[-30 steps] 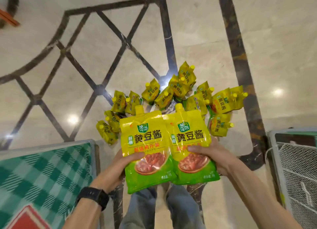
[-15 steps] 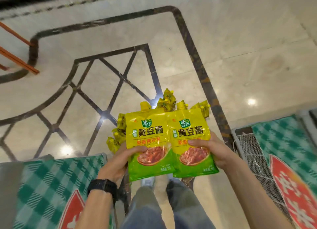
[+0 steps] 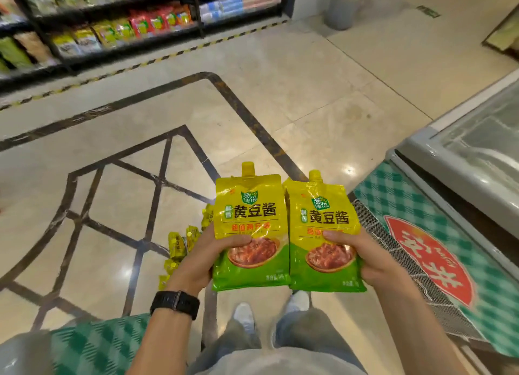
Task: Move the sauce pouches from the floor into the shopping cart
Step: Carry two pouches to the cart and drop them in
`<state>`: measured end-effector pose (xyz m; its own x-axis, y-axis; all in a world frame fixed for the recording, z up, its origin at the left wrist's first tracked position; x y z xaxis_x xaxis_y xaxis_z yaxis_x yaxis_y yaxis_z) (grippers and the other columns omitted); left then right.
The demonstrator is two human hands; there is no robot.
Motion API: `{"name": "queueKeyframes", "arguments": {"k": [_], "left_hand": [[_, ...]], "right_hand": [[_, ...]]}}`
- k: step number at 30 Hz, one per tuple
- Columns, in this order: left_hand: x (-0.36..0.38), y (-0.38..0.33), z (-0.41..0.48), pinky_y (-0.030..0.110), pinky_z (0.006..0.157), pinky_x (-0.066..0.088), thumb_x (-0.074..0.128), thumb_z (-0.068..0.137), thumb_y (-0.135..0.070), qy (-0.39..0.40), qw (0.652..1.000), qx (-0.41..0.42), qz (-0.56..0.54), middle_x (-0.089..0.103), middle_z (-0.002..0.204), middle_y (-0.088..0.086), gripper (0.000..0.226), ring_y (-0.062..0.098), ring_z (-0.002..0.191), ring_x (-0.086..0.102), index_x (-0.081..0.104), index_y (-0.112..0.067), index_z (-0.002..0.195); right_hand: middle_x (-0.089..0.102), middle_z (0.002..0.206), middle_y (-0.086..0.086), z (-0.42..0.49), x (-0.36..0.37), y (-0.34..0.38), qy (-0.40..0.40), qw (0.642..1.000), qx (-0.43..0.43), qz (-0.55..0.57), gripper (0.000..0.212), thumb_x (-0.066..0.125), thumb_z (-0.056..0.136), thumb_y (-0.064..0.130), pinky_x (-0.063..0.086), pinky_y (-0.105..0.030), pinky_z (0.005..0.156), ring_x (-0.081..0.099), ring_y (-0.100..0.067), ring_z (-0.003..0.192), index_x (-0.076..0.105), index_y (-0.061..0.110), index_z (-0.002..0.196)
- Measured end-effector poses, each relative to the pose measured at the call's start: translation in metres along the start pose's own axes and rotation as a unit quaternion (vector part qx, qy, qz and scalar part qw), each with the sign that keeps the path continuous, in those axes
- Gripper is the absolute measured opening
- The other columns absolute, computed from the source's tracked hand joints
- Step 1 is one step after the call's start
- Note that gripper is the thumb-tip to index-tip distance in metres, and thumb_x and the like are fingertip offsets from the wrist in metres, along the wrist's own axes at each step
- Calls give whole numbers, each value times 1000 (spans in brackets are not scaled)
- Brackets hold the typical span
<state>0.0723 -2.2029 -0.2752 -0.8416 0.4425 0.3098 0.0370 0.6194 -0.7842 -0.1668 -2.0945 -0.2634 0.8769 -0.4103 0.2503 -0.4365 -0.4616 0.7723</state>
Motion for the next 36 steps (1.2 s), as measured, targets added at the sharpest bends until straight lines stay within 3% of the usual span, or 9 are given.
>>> {"name": "queueKeyframes", "arguments": {"k": [6,9,12,16,19,25,29,33,36], "left_hand": [[83,-7,8,56,103,49,88,58,-17,101,991,-17,87,72,121,16,76,38,112,68,62,-10,129],[139,4,10,52,100,52,84,63,-11,149,979,-28,140,74,118,14,68,36,109,70,62,-10,127],[209,29,6,43,89,57,86,58,-14,207,958,-49,194,75,115,13,73,33,105,72,62,-9,127],[316,85,-19,39,81,59,90,50,-22,293,918,-77,256,74,117,14,85,33,104,72,60,-9,129],[400,135,-53,40,84,60,87,54,-20,361,881,-91,293,74,118,15,78,34,106,72,62,-10,127],[544,236,-128,43,91,57,80,64,-9,476,791,-128,363,75,116,12,61,32,105,72,63,-13,122],[625,298,-177,27,72,61,84,65,-2,542,721,-139,409,77,110,11,54,24,91,76,66,-12,114],[694,363,-219,35,75,61,88,54,-15,588,655,-171,444,77,110,12,70,28,93,76,64,-12,119],[745,412,-247,41,82,61,94,50,-15,613,620,-208,443,76,111,16,65,29,93,76,69,-14,110]], "right_hand": [[78,94,-5,-72,-61,-8,-90,993,-35,66,93,99,21,30,59,-31,58,75,-22,80,63,24,107],[77,101,-8,-116,-106,-26,-141,982,-63,106,107,99,14,35,60,-34,64,74,-26,88,62,23,113],[77,97,-8,-171,-158,-50,-195,965,-90,153,93,98,26,27,60,-31,62,75,-26,84,63,19,112],[72,112,-17,-258,-233,-97,-269,926,-131,231,110,100,22,31,56,-45,86,69,-37,102,61,12,123],[71,115,-19,-329,-284,-135,-317,895,-156,271,109,99,26,28,56,-46,88,68,-37,104,60,8,125],[70,115,-22,-471,-350,-212,-421,807,-215,355,100,98,33,21,59,-45,82,69,-38,101,61,3,124],[71,114,-18,-547,-374,-261,-484,742,-237,399,85,92,41,15,60,-43,77,70,-36,99,63,9,121],[73,110,-18,-607,-395,-309,-541,665,-253,450,99,99,26,23,60,-39,68,72,-35,93,65,9,118],[72,110,-19,-645,-420,-336,-572,619,-254,474,96,98,28,20,60,-38,67,72,-35,92,66,8,117]]}}
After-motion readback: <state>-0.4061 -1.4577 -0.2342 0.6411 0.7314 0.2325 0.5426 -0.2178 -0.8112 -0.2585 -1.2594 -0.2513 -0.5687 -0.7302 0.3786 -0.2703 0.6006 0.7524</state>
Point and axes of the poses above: each hand's wrist, its own z-axis towards the middle knuckle, its own x-axis out of the palm, y = z × x, the point moved 9 cm from there along z, towards the middle knuckle
